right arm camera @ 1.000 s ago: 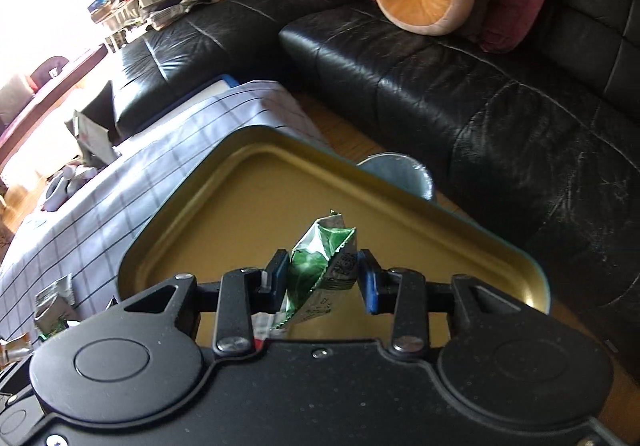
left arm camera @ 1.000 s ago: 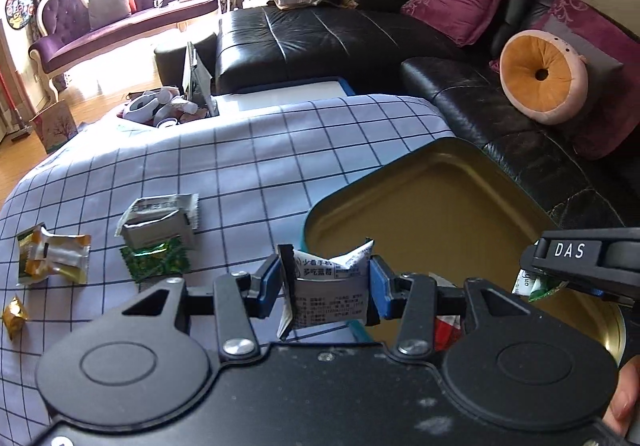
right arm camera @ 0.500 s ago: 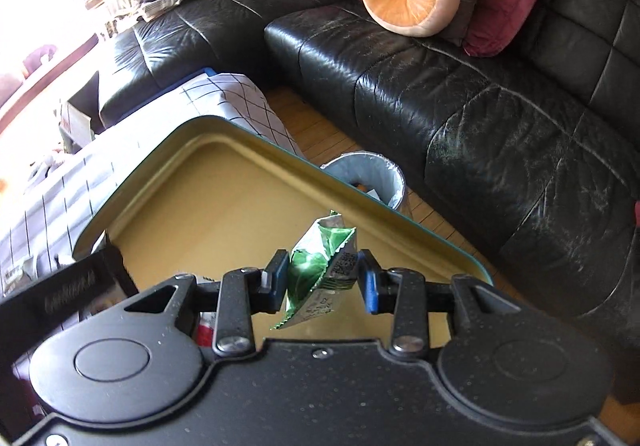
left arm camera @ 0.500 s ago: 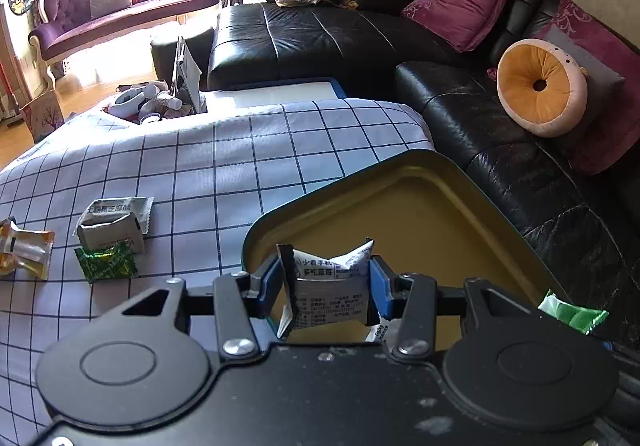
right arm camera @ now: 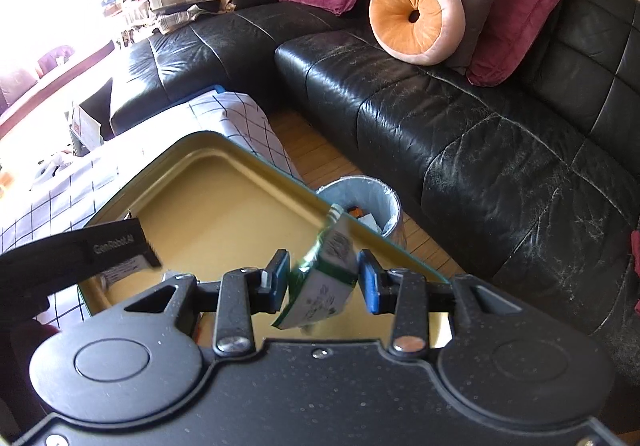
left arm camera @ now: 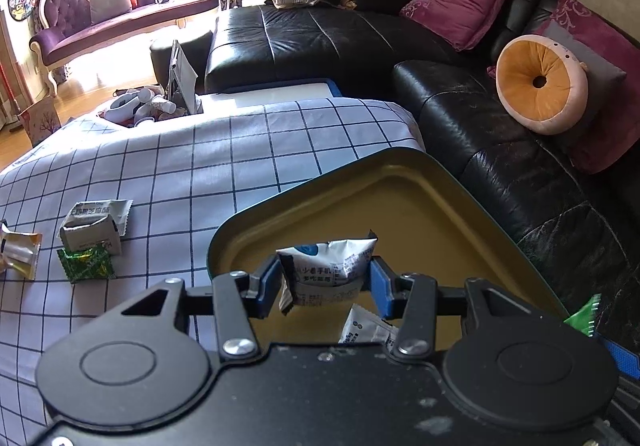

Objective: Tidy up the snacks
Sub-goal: 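Open both grippers to drop the green packet and white snack into the tin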

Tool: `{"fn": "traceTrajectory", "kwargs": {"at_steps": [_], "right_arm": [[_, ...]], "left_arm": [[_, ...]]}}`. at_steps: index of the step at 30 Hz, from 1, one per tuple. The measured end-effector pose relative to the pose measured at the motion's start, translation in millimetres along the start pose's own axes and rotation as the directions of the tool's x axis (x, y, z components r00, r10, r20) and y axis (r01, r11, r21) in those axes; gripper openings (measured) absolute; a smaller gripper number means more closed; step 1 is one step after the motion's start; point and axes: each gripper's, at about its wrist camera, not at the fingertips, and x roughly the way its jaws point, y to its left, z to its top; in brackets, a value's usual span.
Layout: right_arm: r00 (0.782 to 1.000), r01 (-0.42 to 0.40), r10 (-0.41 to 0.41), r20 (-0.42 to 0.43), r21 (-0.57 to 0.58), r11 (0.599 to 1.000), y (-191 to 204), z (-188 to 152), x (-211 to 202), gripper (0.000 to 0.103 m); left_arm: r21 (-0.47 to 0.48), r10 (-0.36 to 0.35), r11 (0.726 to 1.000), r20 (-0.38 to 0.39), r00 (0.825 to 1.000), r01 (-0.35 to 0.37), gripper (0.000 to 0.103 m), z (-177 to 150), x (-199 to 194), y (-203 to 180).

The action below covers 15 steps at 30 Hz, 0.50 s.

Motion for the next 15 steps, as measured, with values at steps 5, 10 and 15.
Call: {"fn": "traceTrajectory", "kwargs": {"at_steps": [5, 10, 15], "right_arm": [[1.000, 0.013, -0.013, -0.016, -0.003, 1.000, 0.6, 1.7, 1.9, 0.048], [0.999, 0.005, -0.004, -0.033, 0.020, 1.000, -4.3, 4.1, 3.0, 0.048], [0.998, 0.023, -0.022, -0.057, 0.015, 1.000, -1.8, 4.5, 5.1, 0.048]], "left_arm": [[0.015, 0.015, 1.000, -0.001, 1.000, -0.015, 0.049, -1.9, 2.2, -4.5], [0.023, 0.010, 1.000, 0.006, 1.000, -0.010, 0.049, -2.0, -0.9, -3.9], [0.029, 0.032, 0.999, 0.007, 0.999, -0.033, 0.049, -2.5, -4.6, -2.8]]}}
